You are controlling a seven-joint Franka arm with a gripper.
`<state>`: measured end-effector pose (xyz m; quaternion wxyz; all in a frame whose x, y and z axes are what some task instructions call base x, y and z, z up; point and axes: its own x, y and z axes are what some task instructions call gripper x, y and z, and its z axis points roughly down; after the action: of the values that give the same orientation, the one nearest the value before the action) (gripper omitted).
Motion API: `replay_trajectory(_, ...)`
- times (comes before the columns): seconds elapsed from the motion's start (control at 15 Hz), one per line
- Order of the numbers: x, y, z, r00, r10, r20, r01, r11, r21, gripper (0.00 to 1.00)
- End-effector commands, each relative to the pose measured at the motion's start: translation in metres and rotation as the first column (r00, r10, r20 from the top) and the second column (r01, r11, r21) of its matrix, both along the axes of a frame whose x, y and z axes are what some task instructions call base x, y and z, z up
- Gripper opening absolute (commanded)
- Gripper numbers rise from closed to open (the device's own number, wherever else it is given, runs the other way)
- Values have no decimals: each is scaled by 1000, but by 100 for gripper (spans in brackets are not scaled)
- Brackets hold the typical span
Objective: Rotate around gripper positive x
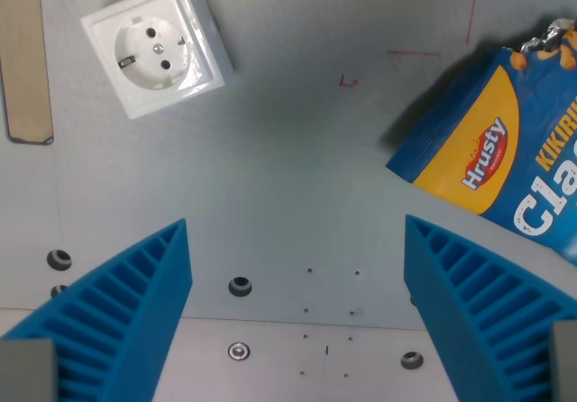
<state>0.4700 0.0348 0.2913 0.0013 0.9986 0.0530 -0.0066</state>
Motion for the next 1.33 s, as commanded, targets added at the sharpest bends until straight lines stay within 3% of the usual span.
replay_trajectory(0.07, 0, 0, 2, 1000, 0, 4, 0, 1000, 14, 100)
replay_trajectory(0.67, 0, 0, 2, 1000, -1, -9, 2, 991, 133, 100)
replay_trajectory(1.33, 0, 0, 2, 1000, 0, -23, 6, 965, 262, 100)
